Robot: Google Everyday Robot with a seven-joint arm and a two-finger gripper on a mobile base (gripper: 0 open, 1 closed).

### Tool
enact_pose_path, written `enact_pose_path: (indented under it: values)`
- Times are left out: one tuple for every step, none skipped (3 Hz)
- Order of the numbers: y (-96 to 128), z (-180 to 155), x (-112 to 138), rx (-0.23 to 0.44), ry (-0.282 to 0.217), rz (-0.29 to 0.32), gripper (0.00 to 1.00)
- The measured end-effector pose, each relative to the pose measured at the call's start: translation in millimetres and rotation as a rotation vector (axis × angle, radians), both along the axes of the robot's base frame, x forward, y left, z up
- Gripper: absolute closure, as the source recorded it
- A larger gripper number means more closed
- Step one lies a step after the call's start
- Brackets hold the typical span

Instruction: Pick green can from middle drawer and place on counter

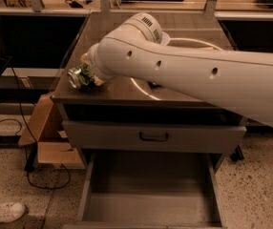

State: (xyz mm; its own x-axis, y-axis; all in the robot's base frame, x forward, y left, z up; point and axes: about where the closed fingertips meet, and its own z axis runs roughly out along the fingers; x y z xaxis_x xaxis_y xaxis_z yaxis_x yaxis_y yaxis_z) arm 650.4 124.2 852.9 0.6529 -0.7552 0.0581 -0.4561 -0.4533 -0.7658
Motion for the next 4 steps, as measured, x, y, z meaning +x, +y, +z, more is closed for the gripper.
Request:
enact_pose_path:
  values:
    - [0.0, 0.0, 0.0, 0.000, 0.000, 0.000, 0.58]
    - [0.0, 0.0, 0.0, 0.000, 0.000, 0.000, 0.27]
    - [0.0, 0.1, 0.0, 0.000, 0.000, 0.000, 0.04]
    - [0.1, 0.1, -0.1, 0.000, 0.000, 0.000, 0.00]
